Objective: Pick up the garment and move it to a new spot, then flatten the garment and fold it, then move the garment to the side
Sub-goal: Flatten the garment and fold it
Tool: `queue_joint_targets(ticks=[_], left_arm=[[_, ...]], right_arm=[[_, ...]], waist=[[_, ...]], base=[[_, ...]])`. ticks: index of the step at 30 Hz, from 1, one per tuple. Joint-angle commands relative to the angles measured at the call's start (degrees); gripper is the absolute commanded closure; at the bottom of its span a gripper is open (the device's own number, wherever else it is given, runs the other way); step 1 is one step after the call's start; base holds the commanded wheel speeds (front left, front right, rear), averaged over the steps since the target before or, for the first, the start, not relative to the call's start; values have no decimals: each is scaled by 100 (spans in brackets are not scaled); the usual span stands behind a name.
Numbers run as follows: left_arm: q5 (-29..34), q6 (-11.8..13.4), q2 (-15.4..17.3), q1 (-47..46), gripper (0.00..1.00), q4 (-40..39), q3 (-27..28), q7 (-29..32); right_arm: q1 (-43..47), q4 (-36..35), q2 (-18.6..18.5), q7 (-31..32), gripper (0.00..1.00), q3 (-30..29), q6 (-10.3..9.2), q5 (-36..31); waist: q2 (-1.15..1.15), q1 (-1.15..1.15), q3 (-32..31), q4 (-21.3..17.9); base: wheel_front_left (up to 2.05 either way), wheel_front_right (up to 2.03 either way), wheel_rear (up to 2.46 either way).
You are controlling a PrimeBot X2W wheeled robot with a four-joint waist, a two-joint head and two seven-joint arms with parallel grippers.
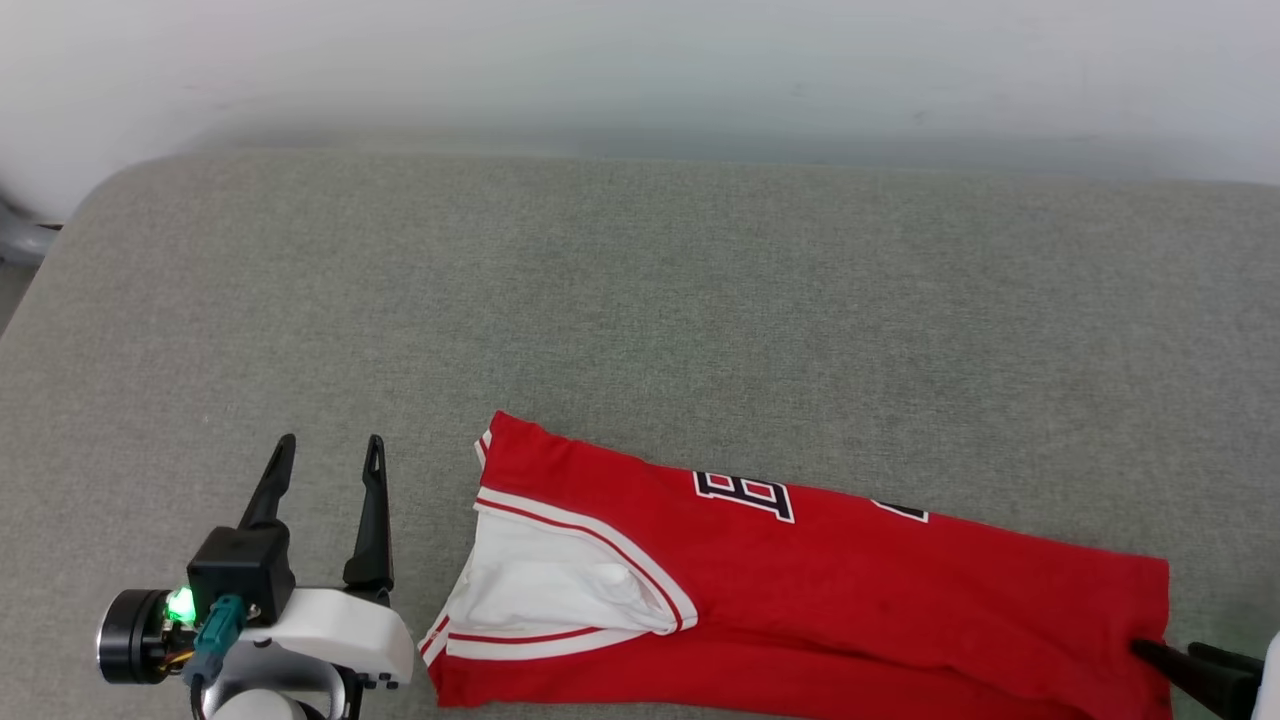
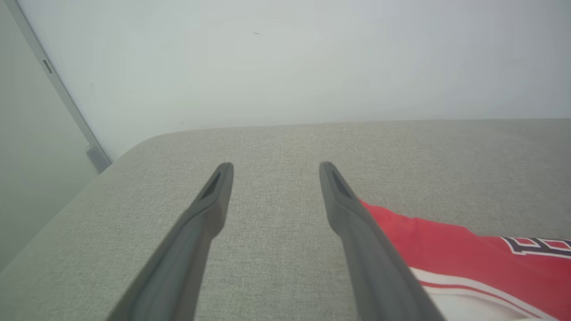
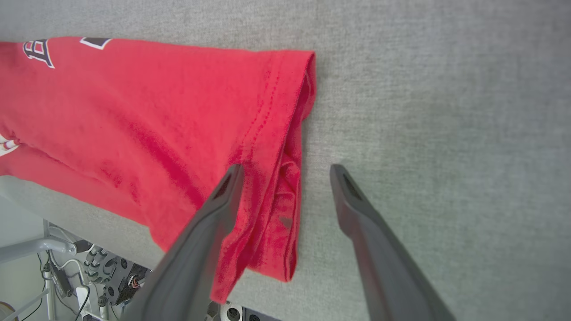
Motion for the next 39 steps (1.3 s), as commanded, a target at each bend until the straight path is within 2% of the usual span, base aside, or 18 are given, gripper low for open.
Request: queue_joint_targets(ticks=[1,9,14,21,22,23,31,39], left_arm=[[68,-35,-44,67,0,-1,64,-26],[830,-431,-578,364,0,51,656,-26],[1154,-698,-901,469,0,155,922,-27],[1594,-1024,-1302,632,0,207,1284,-27],[1654,-1068,-1356,646,0,208,1329,-27],[1705,-1118,-1399,659,0,216,1376,-27],[2102,-1359,-1717,873,0,203,1793,-27],[2419,-1576,-1916,1045,0,167,2034,-27]], right_arm=[[-95,39,47,7,0,21,-3,21],[-269,386,350,-67,0,404,-3,98],[-263,366,521,-105,0,824,6,192],[-338,381,401,-364,0,1226,5,157],[-365,417,360,-475,31,1241,3,84],[-386,457,340,-554,100,1266,3,70],[-481,748,-19,-994,100,1190,-7,159],[-523,1063,-526,-1142,100,948,-7,143]], waist=[[0,0,36,34],[0,0,173,233],[0,0,184,294],[0,0,170,261],[0,0,165,254],[0,0,154,243],[0,0,-21,136],[0,0,-157,78]], base=[[0,0,0],[0,0,0],[0,0,0],[0,0,0],[0,0,0],[0,0,0],[0,0,0],[0,0,0]])
